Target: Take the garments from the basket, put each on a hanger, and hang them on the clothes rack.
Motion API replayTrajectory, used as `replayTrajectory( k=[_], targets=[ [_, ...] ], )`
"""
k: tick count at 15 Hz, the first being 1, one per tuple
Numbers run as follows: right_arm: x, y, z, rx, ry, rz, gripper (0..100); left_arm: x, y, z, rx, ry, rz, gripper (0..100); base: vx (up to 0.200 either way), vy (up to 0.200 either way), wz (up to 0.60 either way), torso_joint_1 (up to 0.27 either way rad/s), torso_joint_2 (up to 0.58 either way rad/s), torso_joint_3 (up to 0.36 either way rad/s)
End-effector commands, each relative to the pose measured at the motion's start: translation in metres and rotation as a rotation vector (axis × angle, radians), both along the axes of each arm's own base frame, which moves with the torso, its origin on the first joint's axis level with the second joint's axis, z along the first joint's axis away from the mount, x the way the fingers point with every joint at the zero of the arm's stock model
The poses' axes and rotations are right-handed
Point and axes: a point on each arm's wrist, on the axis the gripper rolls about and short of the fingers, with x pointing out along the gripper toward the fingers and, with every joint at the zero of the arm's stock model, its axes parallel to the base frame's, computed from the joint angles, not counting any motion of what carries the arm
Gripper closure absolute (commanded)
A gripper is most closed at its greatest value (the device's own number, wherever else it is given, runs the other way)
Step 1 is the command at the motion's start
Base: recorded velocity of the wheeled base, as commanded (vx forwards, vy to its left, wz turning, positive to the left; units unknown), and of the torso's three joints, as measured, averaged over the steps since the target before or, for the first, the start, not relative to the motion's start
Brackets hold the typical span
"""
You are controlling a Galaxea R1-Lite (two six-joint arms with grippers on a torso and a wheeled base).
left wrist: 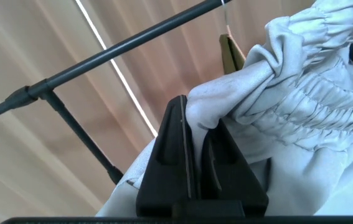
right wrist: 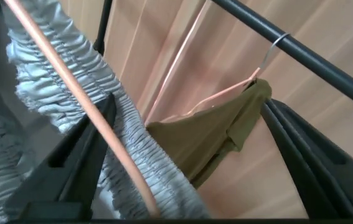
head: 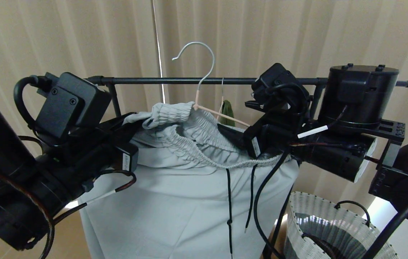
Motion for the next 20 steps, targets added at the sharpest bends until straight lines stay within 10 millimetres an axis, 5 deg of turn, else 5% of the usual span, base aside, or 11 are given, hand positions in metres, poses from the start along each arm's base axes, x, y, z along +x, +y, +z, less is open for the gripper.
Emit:
replayTrajectory(
  k=[1,13,14,20],
  targets=[
    [-0.001,-0.001,0.001,0.000,-0.002,-0.001,100,0.000,0.000,-0.001,0.002,0.002,0.001,100,0.000,0.000,0.00,0.000,0.00,0.000],
    [-0.006,-0.006,0.007,0.036,-0.044,-0.046,100,-0.003,0.004,-0.014,0.033,0.040,0.009,100,0.000,0.000,0.00,0.000,0.00,0.000],
    [-0.008,-0.008,0.010,0.043,-0.052,-0.046,100,-0.003,0.004,-0.014,0.034,0.040,0.006,0,0.000,0.000,0.00,0.000,0.00,0.000],
    [-0.013,-0.048,0.009,0.025,-0.044,-0.178,100,-0.024,0.016,-0.016,0.022,0.030,-0.139,0,0.000,0.000,0.00,0.000,0.00,0.000]
  ],
)
